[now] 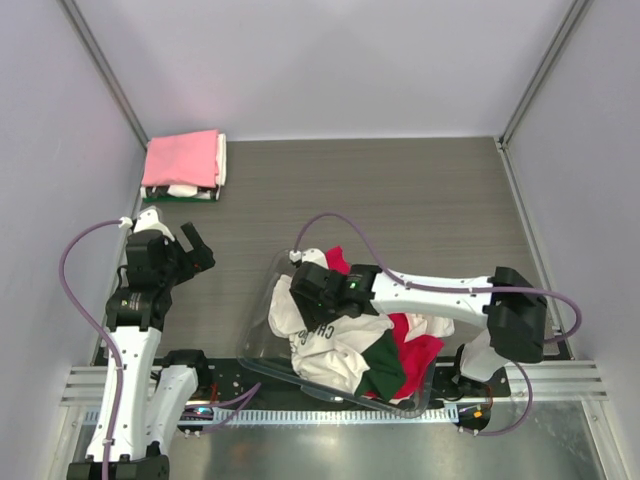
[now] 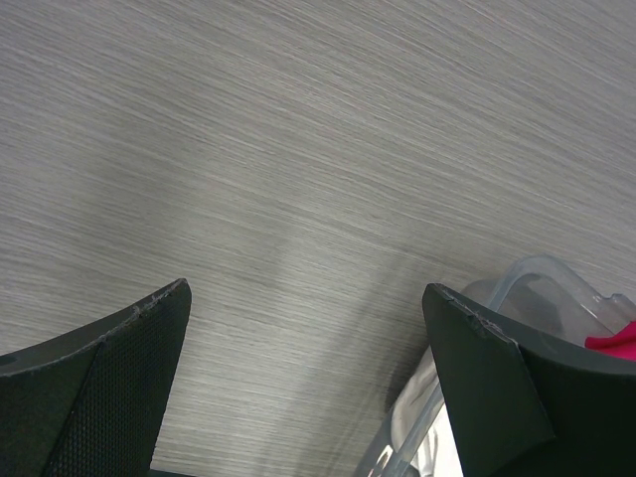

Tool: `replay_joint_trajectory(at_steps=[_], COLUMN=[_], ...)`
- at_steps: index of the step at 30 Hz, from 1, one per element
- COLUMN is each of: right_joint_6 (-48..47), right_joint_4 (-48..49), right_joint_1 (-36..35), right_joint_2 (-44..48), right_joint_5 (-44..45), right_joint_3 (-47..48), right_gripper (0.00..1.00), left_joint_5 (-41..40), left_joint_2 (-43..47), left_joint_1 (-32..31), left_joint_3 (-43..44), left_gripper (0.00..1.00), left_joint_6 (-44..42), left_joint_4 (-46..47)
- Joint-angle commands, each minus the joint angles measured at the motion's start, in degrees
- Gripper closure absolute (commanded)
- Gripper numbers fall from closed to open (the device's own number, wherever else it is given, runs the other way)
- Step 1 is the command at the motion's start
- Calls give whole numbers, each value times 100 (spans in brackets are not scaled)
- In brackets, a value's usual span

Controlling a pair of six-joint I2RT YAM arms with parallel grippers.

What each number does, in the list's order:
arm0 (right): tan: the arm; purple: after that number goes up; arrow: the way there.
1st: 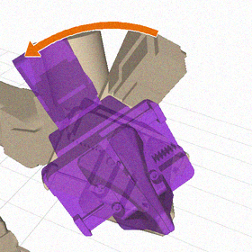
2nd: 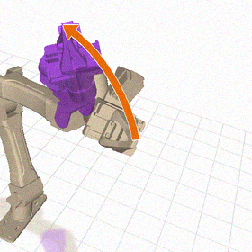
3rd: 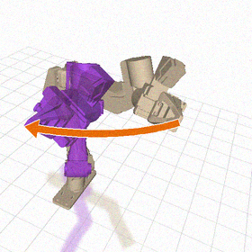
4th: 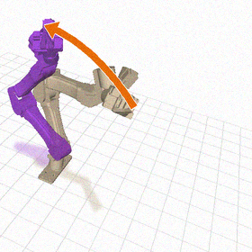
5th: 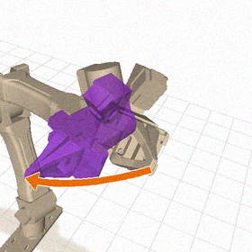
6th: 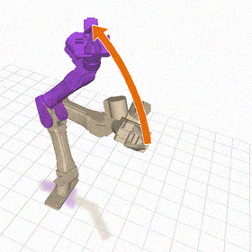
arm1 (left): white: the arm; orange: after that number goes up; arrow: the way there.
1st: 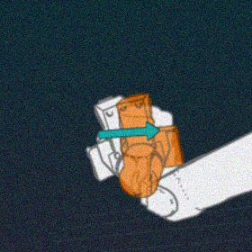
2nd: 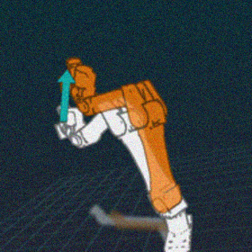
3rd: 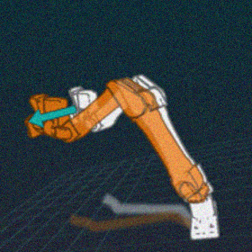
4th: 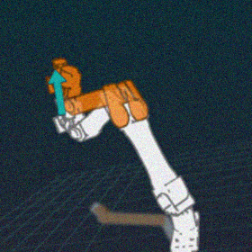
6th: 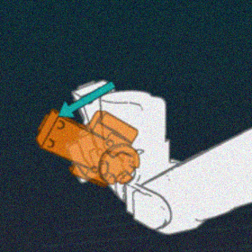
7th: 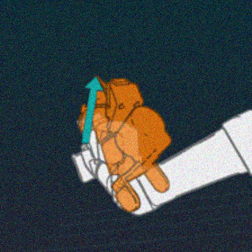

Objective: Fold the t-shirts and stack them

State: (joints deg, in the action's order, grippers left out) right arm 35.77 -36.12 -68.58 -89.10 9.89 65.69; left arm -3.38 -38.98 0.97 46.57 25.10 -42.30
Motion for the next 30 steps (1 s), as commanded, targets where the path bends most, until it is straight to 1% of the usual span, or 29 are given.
replay_joint_trajectory(at_steps=[1, 2, 3, 5, 6, 9, 10, 12, 13, 16, 17, 19, 20, 21, 22, 23, 24, 26, 27, 28, 29, 30], right_joint_6=[44, 36, 44, 27, 27, 9, 18, -26, -52, -184, -202, -246, -272, -351, -404, -456, -535, -833, -922, -1105, -1220, -1317], right_joint_4=[167, 149, 71, -9, -88, -263, -325, -457, -658, -1168, -1326, -1773, -1898, -2082, -2179, -2267, -2399, -2453, -2453, -2435, -2409, -2278], right_joint_1=[-191, -209, -235, -253, -261, -297, -305, -332, -332, -332, -332, -332, -323, -314, -306, -279, -183, -60, 19, 255, 405, 528], right_joint_2=[-221, -370, -432, -564, -669, -810, -819, -828, -820, -776, -723, -688, -644, -618, -591, -556, -538, -460, -363, -293, -223, -65], right_joint_5=[-172, -163, -128, -101, -93, 48, 100, 284, 346, 733, 864, 1241, 1374, 1514, 1899, 2085, 2322, 2963, 3201, 3534, 3616, 3738], right_joint_3=[295, 391, 435, 549, 576, 725, 787, 1050, 1190, 1980, 2540, 3166, 3778, 4089, 4405, 5017, 5311, 6039, 6235, 6411, 6734, 6851], right_gripper=[40, 44, 50, 56, 64, 78, 84, 88, 93, 95, 95, 97, 97, 99, 99, 99, 99, 99, 99, 99, 99, 99], left_joint_5=[92, 92, 92, 92, 100, 109, 109, 118, 118, 118, 118, 118, 118, 109, 109, 109, 100, 92, 92, 92, 92, 92], left_joint_2=[49, 57, 57, 75, 75, 84, 84, 75, 84, 66, 75, 84, 84, 84, 92, 93, 93, 84, 92, 93, 93, 84], left_joint_1=[-18, -18, -18, -18, -18, -18, -18, -18, -18, -18, -18, -18, -18, -27, -18, -18, -18, -18, -18, -18, -18, -18], left_joint_3=[46, 46, 46, 46, 46, 46, 46, 46, 46, 46, 46, 46, 46, 46, 46, 46, 46, 46, 46, 46, 46, 37], left_gripper=[0, 0, 0, 0, 0, 0, 0, 0, 0, 0, 0, 0, 0, 0, 0, 0, 0, 0, 0, 0, 0, 0], left_joint_6=[-41, -41, -41, -41, -41, -41, -41, -41, -41, -41, -41, -41, -41, -41, -41, -41, -41, -41, -41, -41, -41, -41], left_joint_4=[99, 100, 100, 91, 91, 100, 91, 108, 100, 100, 100, 100, 100, 100, 100, 100, 108, 100, 100, 100, 82, 99])
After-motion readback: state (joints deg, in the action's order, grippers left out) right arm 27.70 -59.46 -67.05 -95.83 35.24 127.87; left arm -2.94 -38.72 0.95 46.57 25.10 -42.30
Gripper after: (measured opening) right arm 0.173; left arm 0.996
